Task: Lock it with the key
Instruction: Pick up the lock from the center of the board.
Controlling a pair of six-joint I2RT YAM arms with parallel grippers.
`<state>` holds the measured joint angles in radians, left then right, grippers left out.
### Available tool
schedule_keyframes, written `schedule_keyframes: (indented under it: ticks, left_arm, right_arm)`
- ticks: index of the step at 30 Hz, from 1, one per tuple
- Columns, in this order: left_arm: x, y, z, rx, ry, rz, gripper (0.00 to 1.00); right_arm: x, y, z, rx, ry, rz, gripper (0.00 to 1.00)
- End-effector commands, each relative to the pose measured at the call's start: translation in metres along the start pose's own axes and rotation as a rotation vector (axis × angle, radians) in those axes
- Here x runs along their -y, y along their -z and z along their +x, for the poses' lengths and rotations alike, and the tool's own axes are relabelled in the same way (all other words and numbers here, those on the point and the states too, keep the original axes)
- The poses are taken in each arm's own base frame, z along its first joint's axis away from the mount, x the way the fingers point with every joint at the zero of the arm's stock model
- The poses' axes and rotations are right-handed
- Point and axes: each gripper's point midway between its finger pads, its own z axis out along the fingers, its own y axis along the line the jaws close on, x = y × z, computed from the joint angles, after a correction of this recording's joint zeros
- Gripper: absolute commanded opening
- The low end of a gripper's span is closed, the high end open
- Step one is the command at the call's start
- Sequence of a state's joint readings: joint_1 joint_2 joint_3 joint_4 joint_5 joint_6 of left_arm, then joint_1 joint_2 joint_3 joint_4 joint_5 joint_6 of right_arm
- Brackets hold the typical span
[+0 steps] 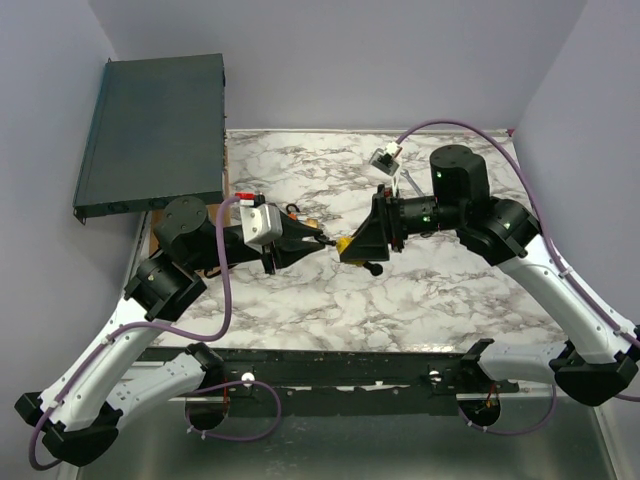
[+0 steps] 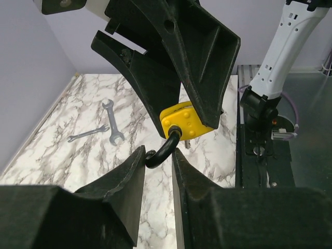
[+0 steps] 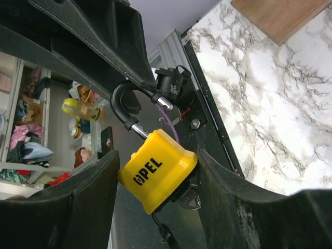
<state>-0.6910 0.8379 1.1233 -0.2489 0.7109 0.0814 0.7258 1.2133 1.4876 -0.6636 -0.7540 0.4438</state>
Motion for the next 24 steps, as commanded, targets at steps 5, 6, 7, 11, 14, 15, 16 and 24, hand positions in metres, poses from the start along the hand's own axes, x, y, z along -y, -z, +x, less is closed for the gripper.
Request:
schedule_keyframes:
  ticks: [5, 6, 7, 11, 14, 15, 16, 24]
  left_arm:
    - [0.012, -0.001, -0.001, 0.010, 0.004, 0.046, 0.22]
    - [0.012, -0.001, -0.001, 0.009, 0.005, 0.048, 0.22]
    - [0.013, -0.001, -0.001, 0.009, 0.007, 0.049, 0.23]
    - [0.015, 0.000, 0.002, -0.001, 0.015, 0.054, 0.34]
    - [0.015, 0.000, 0.003, -0.005, 0.018, 0.050, 0.35]
    - [0.015, 0.000, 0.002, -0.005, 0.017, 0.050, 0.35]
    - [0.015, 0.000, 0.002, -0.005, 0.018, 0.050, 0.34]
    - [0.015, 0.001, 0.008, -0.033, 0.038, 0.041, 0.26]
  right_arm:
    - [-0.003, 0.001, -0.008, 0.020, 0.008, 0.003, 0.08]
    - [-0.003, 0.000, -0.007, 0.019, 0.007, 0.003, 0.08]
    - [-0.001, 0.000, -0.006, 0.016, 0.004, 0.005, 0.08]
    - [0.003, -0.003, -0.007, 0.012, -0.006, 0.018, 0.08]
    - [0.003, -0.003, -0.008, 0.013, -0.007, 0.018, 0.08]
    - [0.003, -0.004, -0.007, 0.010, -0.010, 0.019, 0.08]
    - [0.003, -0.004, -0.008, 0.010, -0.010, 0.019, 0.08]
    - [0.003, -0.002, -0.012, 0.027, -0.002, 0.033, 0.08]
